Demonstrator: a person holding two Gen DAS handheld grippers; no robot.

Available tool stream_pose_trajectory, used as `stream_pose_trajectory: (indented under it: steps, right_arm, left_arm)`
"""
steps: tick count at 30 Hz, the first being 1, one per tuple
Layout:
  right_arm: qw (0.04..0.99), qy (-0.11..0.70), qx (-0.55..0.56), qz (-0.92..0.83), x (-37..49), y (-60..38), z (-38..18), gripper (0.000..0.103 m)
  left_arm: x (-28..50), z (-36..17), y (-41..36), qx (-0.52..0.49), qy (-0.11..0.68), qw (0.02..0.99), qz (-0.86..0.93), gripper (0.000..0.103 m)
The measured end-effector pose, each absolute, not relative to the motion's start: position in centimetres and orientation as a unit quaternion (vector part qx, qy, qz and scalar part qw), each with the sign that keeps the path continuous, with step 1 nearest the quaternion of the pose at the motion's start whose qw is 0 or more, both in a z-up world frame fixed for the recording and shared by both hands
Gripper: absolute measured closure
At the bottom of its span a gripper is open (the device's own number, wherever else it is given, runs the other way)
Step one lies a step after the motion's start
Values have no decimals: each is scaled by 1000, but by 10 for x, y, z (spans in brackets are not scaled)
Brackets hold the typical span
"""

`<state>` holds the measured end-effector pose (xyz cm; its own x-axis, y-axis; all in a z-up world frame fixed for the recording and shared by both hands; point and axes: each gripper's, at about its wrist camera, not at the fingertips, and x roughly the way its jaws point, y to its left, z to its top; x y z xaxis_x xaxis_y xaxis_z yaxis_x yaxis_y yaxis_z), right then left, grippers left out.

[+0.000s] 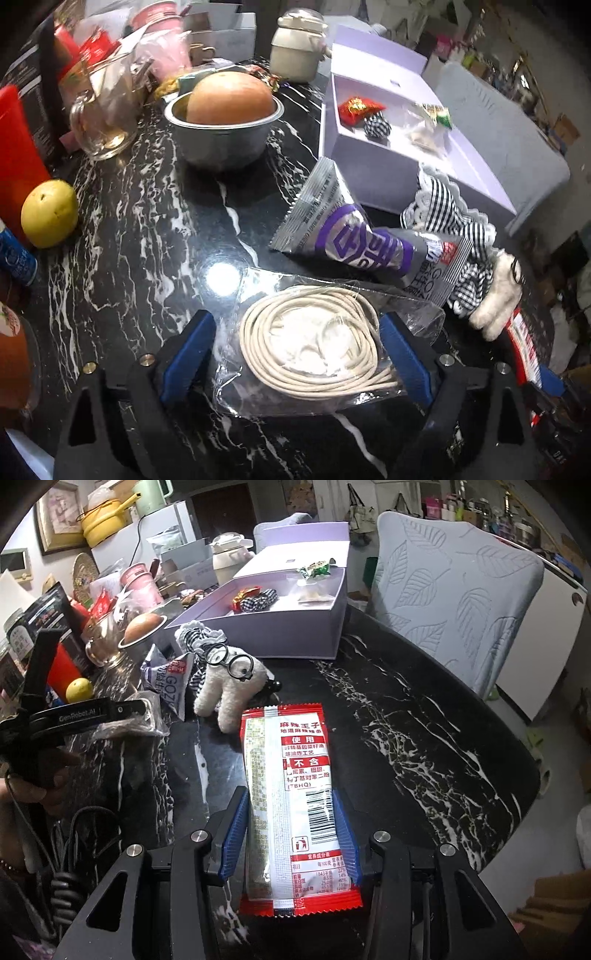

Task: Organize soft objects
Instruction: 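Move the left gripper over the clear bag of white cord while the right gripper holds the packet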

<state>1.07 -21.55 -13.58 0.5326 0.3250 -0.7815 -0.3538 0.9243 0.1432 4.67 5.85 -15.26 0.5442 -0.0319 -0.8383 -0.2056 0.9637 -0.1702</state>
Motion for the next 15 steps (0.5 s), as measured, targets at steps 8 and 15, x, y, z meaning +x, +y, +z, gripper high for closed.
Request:
stream_pose_trajectory:
  steps: [8, 15]
  right_arm:
    - [874, 446, -19, 194, 11, -214, -140, 58]
    - [873, 451, -12, 187, 9, -220, -144, 58]
  left_arm:
    - [44, -153, 34, -95, 475, 875, 2, 10]
    - [35, -148, 25, -82, 475, 876, -13, 30]
